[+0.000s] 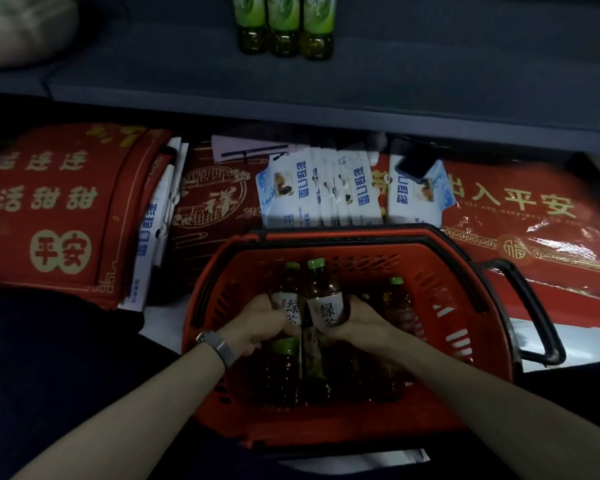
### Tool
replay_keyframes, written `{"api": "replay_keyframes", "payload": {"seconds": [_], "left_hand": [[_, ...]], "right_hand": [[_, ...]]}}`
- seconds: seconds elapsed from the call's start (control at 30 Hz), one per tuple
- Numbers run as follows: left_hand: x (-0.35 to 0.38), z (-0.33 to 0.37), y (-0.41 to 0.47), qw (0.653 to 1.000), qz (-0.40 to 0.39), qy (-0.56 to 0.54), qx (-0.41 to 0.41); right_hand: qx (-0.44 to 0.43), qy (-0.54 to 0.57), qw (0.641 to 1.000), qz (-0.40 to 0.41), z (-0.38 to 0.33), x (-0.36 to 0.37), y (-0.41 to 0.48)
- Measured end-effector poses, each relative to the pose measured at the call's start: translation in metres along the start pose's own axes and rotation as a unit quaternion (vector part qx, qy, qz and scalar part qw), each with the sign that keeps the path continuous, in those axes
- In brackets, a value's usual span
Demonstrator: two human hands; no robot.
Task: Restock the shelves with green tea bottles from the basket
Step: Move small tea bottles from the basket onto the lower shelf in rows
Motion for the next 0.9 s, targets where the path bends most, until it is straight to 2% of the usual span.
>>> {"api": "replay_keyframes", "payload": {"seconds": [0.27, 0.57, 0.9], "left_hand": [[0.001, 0.019, -0.012, 0.991, -0.020, -0.084, 0.106], [-0.013, 0.064, -0.035, 0.960, -0.003, -0.102, 0.261], [-0.020, 0.139, -0.060, 0.934, 0.013, -0.070, 0.351]], "right_hand": [[-0.048, 0.140, 0.989, 0.024, -0.037, -0.020, -0.026], [-0.109, 0.123, 0.985, 0.044, -0.066, -0.036, -0.042], [-0.151, 0.104, 0.975, 0.126, -0.121, -0.074, -0.047]]}}
Point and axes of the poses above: each hand's wrist, its own y-axis towards the middle knuckle, its own x-axis out of the palm, z = x × y, the point moved 4 cm from there along y, towards the middle knuckle, and after that the axes turned 15 degrees about -z, right-handed, at the moved point
